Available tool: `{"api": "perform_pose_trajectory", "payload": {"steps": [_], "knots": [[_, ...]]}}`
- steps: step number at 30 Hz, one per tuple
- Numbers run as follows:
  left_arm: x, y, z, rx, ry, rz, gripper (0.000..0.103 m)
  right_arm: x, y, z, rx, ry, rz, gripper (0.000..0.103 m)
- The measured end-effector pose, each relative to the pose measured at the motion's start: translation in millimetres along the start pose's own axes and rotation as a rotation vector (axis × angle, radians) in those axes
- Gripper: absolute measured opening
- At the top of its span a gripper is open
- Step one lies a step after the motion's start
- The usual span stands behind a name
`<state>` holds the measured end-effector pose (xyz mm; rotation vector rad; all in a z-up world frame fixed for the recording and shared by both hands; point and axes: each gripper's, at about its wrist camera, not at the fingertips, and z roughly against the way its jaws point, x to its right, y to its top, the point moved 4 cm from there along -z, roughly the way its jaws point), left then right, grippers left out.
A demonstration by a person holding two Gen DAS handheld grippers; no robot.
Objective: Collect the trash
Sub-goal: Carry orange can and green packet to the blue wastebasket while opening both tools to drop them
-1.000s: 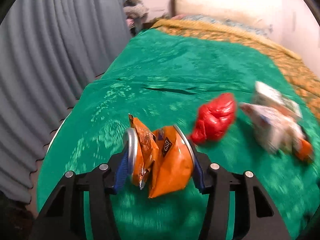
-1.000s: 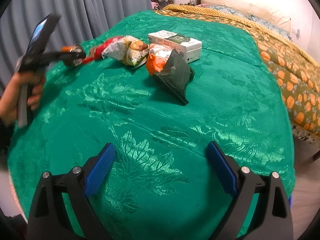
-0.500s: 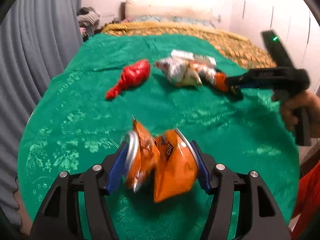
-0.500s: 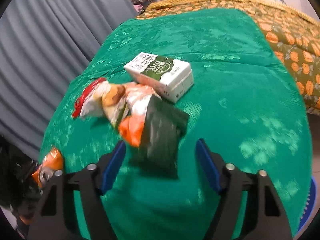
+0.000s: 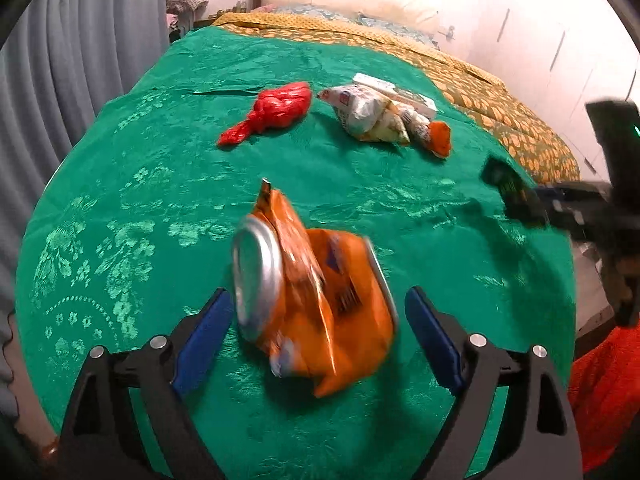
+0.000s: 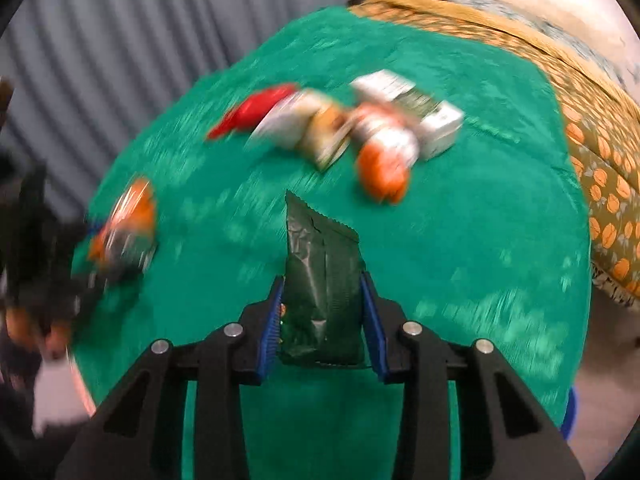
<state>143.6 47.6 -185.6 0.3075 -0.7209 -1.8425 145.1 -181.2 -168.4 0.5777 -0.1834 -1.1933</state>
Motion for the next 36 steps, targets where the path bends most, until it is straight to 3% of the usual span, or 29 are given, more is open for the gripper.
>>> {"api": "perform_pose_trajectory", "payload": {"steps": [3,4,12,13,14,17,24,36], "knots": [[3.5,0.3,-4.4,-0.008,0.041,-0.007,0.087,-1.4,-16.3,-7.3,-0.028,-0.004,-0.004,0.047],[3.8,1.0,-5.0,-0.01,0.046,-0.003,0.087,0.5,-19.2,-8.0,-0.021,-0.007,-0.014,0.058],[1.8,8.4,-4.5,-0.01,0.067,0.006,0.086,2.4,-22.9,-9.6,-0.014,0.07,-0.091,0.06],[0.8,9.3,-5.1,-0.009,0.073,0.007,0.084,3.8,-21.8,-11.2,-0.016,0.073,-0.099,0.059],[0.7,9.7,-5.3,-0.009,0.08,0.006,0.079,4.5,-21.4,-13.1,-0.018,0.074,-0.108,0.049],[1.4,10.1,-4.4,-0.006,0.088,-0.005,0.068,2.5,-21.0,-13.2,-0.016,0.065,-0.098,0.035],[1.3,12.1,8.1,0.042,0.06,0.018,0.051,-6.0,-27.8,9.2,0.039,0.05,-0.066,0.032],[90.3,15.3,17.7,0.063,-0.06,-0.114,0.05,15.5,-45.5,46.8,0.122,0.078,-0.159,0.032]]}}
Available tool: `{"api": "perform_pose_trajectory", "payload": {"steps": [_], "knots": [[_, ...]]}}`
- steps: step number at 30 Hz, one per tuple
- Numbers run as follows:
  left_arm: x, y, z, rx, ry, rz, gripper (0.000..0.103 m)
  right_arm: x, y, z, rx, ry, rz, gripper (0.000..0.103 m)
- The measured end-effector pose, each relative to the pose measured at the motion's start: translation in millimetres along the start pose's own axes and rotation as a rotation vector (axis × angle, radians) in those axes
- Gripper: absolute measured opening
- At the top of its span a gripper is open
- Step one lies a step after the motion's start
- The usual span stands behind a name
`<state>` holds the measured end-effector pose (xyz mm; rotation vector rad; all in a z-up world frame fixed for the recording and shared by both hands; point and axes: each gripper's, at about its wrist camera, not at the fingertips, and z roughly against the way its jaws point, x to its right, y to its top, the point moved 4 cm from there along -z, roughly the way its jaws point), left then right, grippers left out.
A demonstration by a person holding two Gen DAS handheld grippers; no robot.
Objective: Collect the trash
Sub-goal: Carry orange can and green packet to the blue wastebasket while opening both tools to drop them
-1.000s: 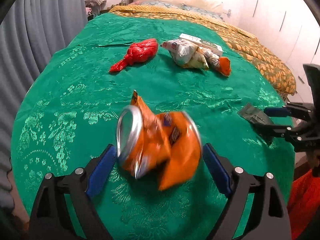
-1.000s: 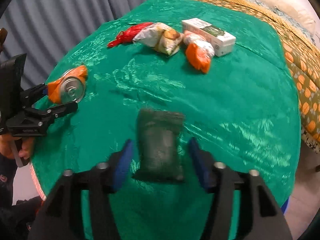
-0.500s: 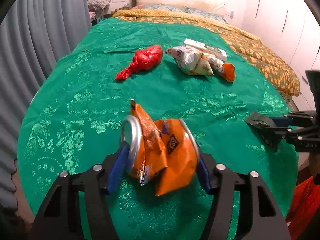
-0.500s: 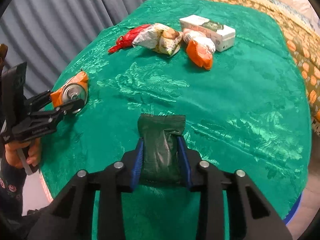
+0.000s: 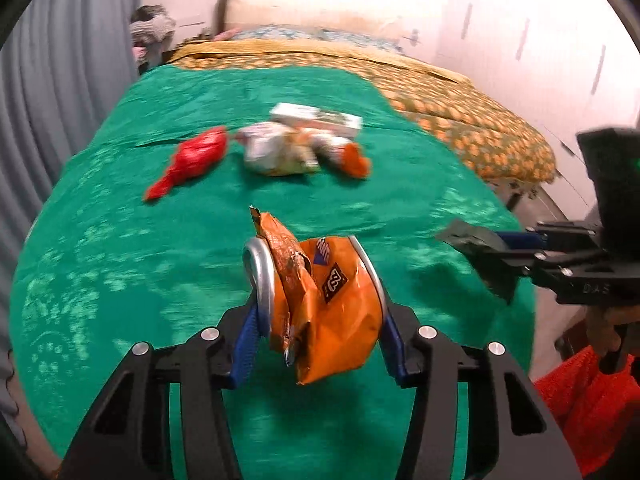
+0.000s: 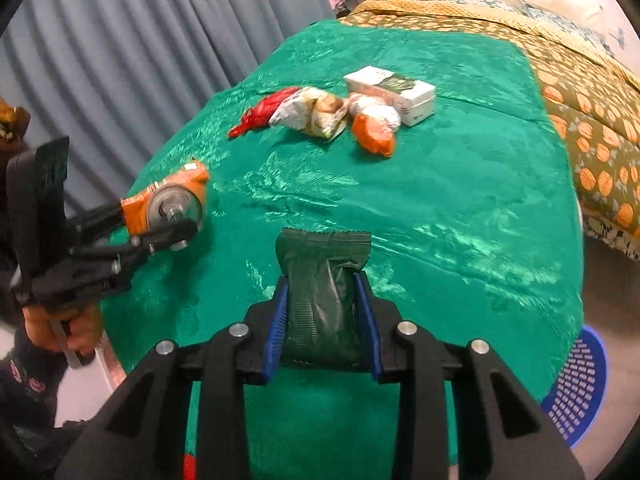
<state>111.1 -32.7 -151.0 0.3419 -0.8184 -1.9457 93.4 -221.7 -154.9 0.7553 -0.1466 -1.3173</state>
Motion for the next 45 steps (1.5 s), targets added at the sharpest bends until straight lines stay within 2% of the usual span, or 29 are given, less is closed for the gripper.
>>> {"api": "perform_pose_trajectory", "payload": {"steps": [4,10,14,21,26,32,37,45], "knots": [[36.8,1.4,-9.1,-0.012,-0.028,-0.055,0.05,13.6,-7.6,11.8,0.018,-0.008,-0.036,0.032],[79.0,8.4,-24.0,-0.033,-0.077,-0.082,0.05,39.4,-19.7,33.6,0.052,-0.01,-0.103,0.032],[111.9,15.4,-35.2,-0.054,-0.118,-0.107,0.051,66.1,-27.3,61.5,0.091,-0.031,-0.153,0.032],[185.2,31.7,-54.9,-0.082,-0.208,-0.171,0.051,137.5,-50.3,119.5,0.135,-0.182,-0.211,0.032],[249.5,39.4,-78.5,-0.127,-0.259,-0.227,0.052,197.6,-75.6,140.4,0.13,-0.293,-0.278,0.032],[328.3,40.5,-126.5,-0.206,-0.307,-0.287,0.054,272.5,-109.8,140.5,0.084,-0.371,-0.376,0.032],[374.5,29.5,-182.4,-0.281,-0.309,-0.32,0.056,317.3,-136.4,129.6,0.068,-0.381,-0.451,0.032],[393.8,16.5,-246.8,-0.346,-0.322,-0.276,0.057,363.3,-156.1,119.5,0.081,-0.336,-0.567,0.032]]}}
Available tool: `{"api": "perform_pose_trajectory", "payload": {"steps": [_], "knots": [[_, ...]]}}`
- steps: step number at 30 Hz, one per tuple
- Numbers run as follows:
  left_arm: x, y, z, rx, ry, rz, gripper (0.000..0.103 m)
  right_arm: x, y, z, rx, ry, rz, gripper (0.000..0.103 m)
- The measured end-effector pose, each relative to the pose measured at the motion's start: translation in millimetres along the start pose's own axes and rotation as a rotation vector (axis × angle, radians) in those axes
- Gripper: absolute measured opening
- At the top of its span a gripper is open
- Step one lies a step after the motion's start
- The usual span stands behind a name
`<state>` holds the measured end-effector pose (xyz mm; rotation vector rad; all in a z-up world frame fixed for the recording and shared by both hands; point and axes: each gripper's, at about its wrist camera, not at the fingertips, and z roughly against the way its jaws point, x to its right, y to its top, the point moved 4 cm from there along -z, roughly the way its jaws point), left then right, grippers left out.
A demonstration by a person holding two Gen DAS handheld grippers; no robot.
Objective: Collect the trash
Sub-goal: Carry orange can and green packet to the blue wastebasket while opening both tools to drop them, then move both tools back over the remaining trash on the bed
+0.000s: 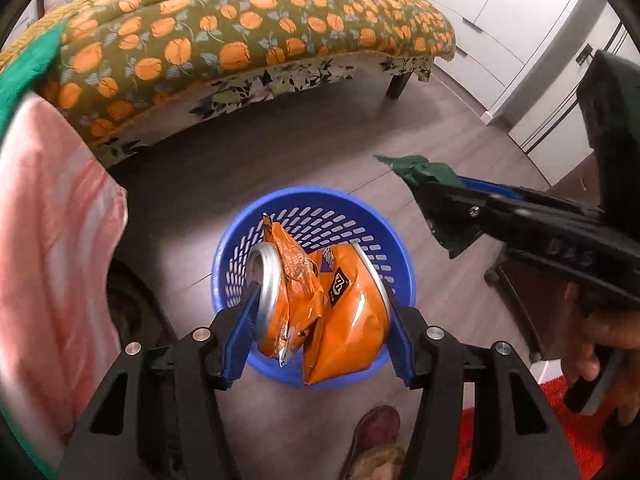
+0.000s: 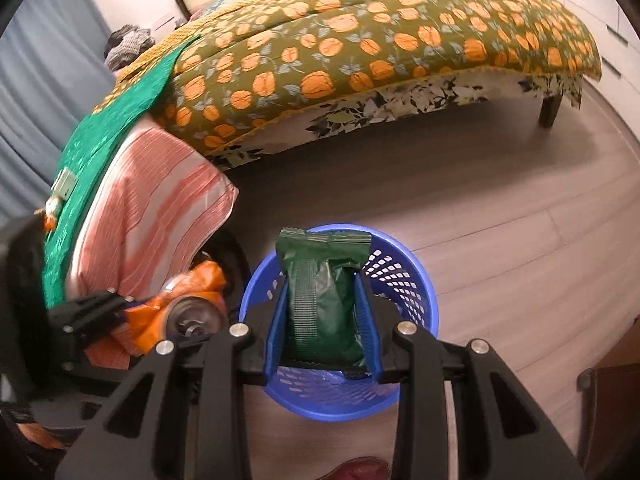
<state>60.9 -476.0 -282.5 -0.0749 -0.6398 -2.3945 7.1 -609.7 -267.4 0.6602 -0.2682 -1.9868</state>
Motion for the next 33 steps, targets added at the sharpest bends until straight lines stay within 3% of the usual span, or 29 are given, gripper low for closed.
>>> {"api": "perform_pose_trajectory", "payload": {"steps": [4,8,13,14,17,23,28,33], "knots": [[1.5,4.6,-17.8,0.014,-0.011,-0.03,0.063,13.3,3.4,-10.7,0.003,0.031,-0.062,0.038],[0.0,12.1,-36.4,0.02,-0.002,-0.037,0.08,27.3,8.2,-11.3,0.017,0.048,-0.124,0.053],[-4.7,13.3,-26.4,0.046,0.014,-0.006,0.083,38.7,16.7,13.1,0.095,0.029,-0.163,0.075],[-4.6,12.9,-18.7,0.056,0.02,-0.003,0.084,39.4,17.7,16.4,0.107,0.014,-0.163,0.081],[-0.6,9.8,15.4,0.098,0.014,0.002,0.087,39.3,18.4,28.3,0.139,-0.033,-0.159,0.086],[-1.2,-15.4,111.6,0.214,0.066,-0.019,0.093,14.6,14.1,46.7,0.198,-0.089,-0.085,0.088],[-42.3,-50.6,175.5,0.283,0.229,0.019,0.096,-38.1,9.0,65.6,0.288,-0.129,0.093,0.088],[-94.2,-82.2,205.9,0.294,0.364,0.096,0.096,-110.5,1.7,67.5,0.337,-0.134,0.274,0.096]]}}
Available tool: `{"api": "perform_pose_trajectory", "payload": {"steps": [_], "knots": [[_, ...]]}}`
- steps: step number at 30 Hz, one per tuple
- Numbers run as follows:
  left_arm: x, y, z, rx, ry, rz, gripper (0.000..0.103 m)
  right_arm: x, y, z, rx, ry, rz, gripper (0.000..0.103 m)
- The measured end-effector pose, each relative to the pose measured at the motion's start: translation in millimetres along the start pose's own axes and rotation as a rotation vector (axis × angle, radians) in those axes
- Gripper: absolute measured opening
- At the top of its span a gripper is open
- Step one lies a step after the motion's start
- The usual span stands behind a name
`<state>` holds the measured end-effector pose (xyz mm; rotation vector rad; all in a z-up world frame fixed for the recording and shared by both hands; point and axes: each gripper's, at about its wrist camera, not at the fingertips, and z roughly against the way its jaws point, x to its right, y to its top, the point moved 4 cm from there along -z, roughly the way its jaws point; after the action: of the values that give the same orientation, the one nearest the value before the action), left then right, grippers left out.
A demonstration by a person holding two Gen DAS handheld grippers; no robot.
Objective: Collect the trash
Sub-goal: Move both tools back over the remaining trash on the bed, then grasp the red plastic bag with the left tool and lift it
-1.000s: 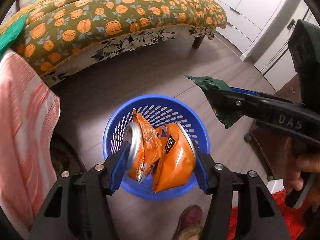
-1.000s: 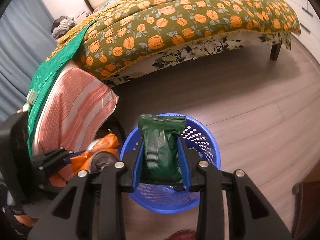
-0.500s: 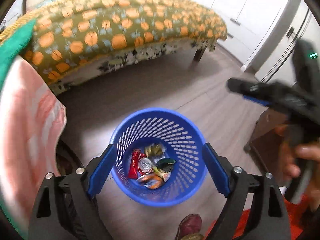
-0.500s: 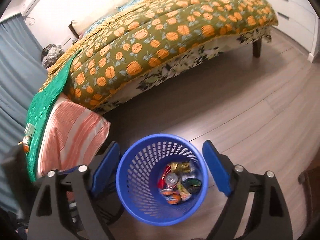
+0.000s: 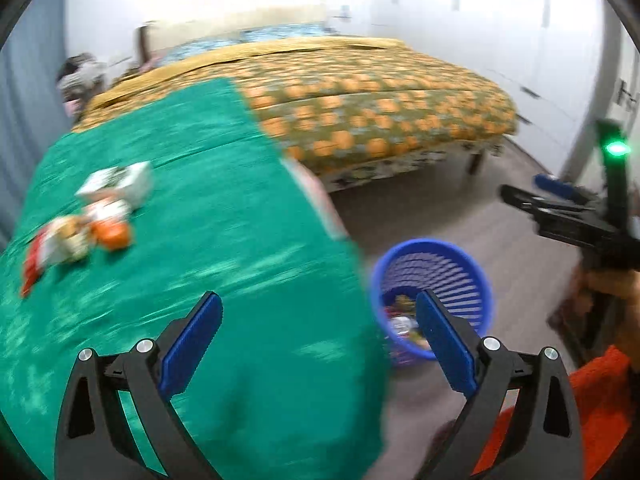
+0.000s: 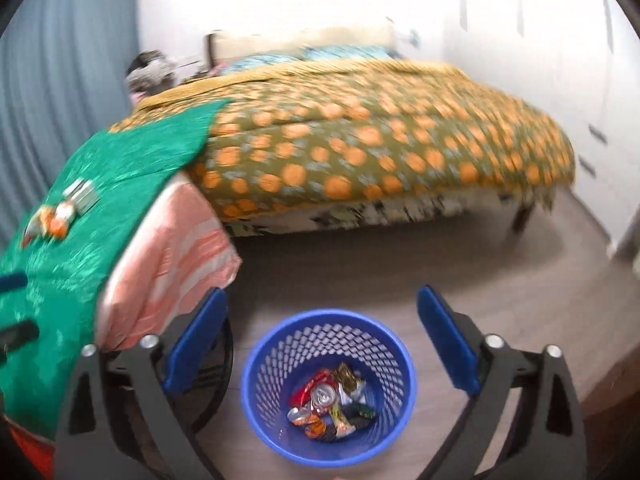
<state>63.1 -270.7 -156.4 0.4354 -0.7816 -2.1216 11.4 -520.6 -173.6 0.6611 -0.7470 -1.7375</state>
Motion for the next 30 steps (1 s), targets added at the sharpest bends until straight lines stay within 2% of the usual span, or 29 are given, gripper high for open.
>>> {"api": "perform_pose_trajectory", "payload": {"steps": [4,7,11,15,18,21,25,28,30], "knots": [[-44.8,-13.8,18.3,0.011,0.068,0.036,0.096,-63.0,1.7,6.4,0.007,0.057,0.076,0.096],[-76.8,-25.2,26.7,0.006,0.126,0.062,0.096,-121.9,-4.2,2.9,-0.025,0.131,0.12,0.096],[-113.4,-38.6,30.4,-0.015,0.163,0.107,0.096,-184.0,-10.0,-5.3,-0.071,0.199,0.189,0.096],[-145.5,-50.0,31.3,-0.036,0.204,0.128,0.096,-241.5,-5.6,-11.5,-0.087,0.229,0.274,0.096],[-162.6,-59.1,31.8,-0.054,0.21,0.146,0.096,-265.7,1.9,-23.9,-0.113,0.229,0.278,0.096],[-191.9,-75.9,38.2,-0.069,0.176,0.208,0.096,-283.4,7.6,-40.5,-0.165,0.219,0.252,0.096],[-227.5,-92.3,46.1,-0.077,0.147,0.267,0.096,-316.5,8.2,-54.7,-0.215,0.286,0.277,0.096],[-252.3,-95.1,48.5,-0.086,0.135,0.239,0.096,-342.3,2.6,-67.8,-0.238,0.303,0.325,0.096],[-272.4,-89.8,45.8,-0.088,0.161,0.195,0.097,-350.5,-3.8,-75.5,-0.253,0.303,0.34,0.096]]}}
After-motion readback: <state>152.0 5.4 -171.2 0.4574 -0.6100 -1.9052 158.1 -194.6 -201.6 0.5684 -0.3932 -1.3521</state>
